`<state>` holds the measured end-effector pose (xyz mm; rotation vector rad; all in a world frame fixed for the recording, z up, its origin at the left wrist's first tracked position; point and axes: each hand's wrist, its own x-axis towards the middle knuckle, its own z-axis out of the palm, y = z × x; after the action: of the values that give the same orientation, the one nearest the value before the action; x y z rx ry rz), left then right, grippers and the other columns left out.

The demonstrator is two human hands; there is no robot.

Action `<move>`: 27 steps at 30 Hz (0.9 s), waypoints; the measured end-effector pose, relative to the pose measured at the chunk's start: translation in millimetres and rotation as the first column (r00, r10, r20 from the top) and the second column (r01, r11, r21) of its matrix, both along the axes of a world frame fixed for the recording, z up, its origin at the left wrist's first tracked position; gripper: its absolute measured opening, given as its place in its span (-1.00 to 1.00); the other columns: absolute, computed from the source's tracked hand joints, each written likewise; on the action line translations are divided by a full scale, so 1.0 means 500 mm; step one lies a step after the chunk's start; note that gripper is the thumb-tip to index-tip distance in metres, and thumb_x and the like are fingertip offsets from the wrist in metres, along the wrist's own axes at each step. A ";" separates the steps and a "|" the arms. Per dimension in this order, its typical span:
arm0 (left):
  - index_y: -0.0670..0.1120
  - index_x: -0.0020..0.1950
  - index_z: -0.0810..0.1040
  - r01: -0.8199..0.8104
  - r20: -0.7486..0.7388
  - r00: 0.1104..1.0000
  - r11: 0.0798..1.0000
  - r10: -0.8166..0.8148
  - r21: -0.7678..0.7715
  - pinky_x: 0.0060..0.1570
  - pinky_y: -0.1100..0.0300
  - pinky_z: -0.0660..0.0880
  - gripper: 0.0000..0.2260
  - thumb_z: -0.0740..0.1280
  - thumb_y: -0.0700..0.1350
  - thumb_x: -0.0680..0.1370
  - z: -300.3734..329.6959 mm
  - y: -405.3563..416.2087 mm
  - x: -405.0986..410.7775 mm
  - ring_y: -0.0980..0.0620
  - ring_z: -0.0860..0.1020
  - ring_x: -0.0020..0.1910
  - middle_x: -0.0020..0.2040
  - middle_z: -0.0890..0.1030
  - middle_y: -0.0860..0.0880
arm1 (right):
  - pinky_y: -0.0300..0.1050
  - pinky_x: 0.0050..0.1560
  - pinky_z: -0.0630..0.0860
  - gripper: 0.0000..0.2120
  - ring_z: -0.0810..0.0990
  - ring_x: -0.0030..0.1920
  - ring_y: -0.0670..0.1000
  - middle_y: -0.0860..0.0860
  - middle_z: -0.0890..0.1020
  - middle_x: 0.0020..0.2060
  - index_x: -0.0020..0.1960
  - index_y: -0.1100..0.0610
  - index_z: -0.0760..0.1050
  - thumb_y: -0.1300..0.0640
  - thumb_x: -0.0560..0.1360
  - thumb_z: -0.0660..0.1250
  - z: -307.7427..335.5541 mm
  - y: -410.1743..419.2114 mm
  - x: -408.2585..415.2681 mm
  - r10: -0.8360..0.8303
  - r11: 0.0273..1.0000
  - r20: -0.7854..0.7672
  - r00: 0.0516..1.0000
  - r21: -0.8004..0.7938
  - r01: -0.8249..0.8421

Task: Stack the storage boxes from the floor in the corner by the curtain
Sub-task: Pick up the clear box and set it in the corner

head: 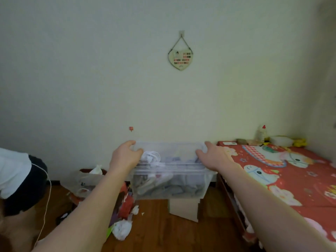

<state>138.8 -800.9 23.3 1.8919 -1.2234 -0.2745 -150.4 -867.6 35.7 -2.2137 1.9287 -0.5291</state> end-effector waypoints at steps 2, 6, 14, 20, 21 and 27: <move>0.02 0.42 0.45 0.008 0.016 1.000 1.000 -0.007 -0.028 0.27 0.03 0.41 -0.50 0.36 0.11 0.50 0.031 0.002 -0.021 -0.06 0.48 0.32 0.36 0.52 -0.07 | 0.03 0.21 0.38 -0.40 0.47 0.31 0.25 0.23 0.50 0.34 0.49 0.12 0.29 -0.19 0.56 0.12 0.034 0.008 -0.022 -0.008 0.999 0.017 1.000 -0.031 0.009; -0.01 0.42 0.45 0.007 0.011 1.000 0.998 -0.007 -0.056 0.30 0.02 0.41 -0.51 0.36 0.08 0.52 0.065 0.004 -0.057 -0.07 0.46 0.33 0.39 0.50 -0.06 | 0.06 0.26 0.38 -0.38 0.46 0.32 0.26 0.23 0.49 0.36 0.49 0.13 0.29 -0.21 0.55 0.12 0.070 0.015 -0.058 -0.011 0.999 0.036 0.999 -0.032 0.012; -0.02 0.40 0.48 0.063 0.012 0.998 0.995 -0.062 -0.084 0.31 0.07 0.39 -0.52 0.38 0.08 0.50 0.107 -0.028 -0.157 -0.07 0.48 0.33 0.39 0.49 -0.02 | 0.04 0.24 0.42 -0.37 0.47 0.30 0.26 0.24 0.51 0.33 0.48 0.15 0.32 -0.21 0.54 0.13 0.121 0.023 -0.167 -0.077 0.995 0.016 0.997 -0.067 0.077; 0.00 0.39 0.49 0.151 0.031 0.988 0.986 -0.149 -0.075 0.31 0.04 0.40 -0.57 0.32 0.05 0.53 0.120 -0.064 -0.247 -0.09 0.48 0.32 0.39 0.50 -0.04 | 0.06 0.21 0.43 -0.37 0.50 0.27 0.27 0.24 0.52 0.32 0.48 0.12 0.30 -0.22 0.54 0.12 0.140 0.046 -0.262 -0.187 0.979 -0.010 0.982 -0.086 0.185; 0.00 0.39 0.49 0.165 0.030 0.986 0.983 -0.163 -0.079 0.31 0.05 0.40 -0.57 0.32 0.05 0.53 0.120 -0.070 -0.259 -0.09 0.48 0.32 0.38 0.50 -0.04 | 0.06 0.22 0.42 -0.38 0.49 0.28 0.26 0.24 0.51 0.33 0.48 0.13 0.31 -0.22 0.54 0.12 0.143 0.052 -0.274 -0.197 0.977 -0.018 0.980 -0.086 0.195; 0.00 0.38 0.50 0.294 0.015 0.956 0.952 -0.294 -0.083 0.26 0.11 0.38 -0.61 0.29 -0.01 0.54 0.115 -0.098 -0.353 -0.09 0.49 0.30 0.36 0.52 -0.06 | 0.04 0.24 0.40 -0.39 0.46 0.33 0.25 0.23 0.49 0.36 0.47 0.16 0.32 -0.21 0.57 0.13 0.154 0.109 -0.361 -0.332 0.941 -0.052 0.942 -0.093 0.326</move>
<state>-37.5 -850.0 80.8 1.6352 -1.4964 -0.3722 -331.0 -813.1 112.6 -1.9832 2.3729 -0.5958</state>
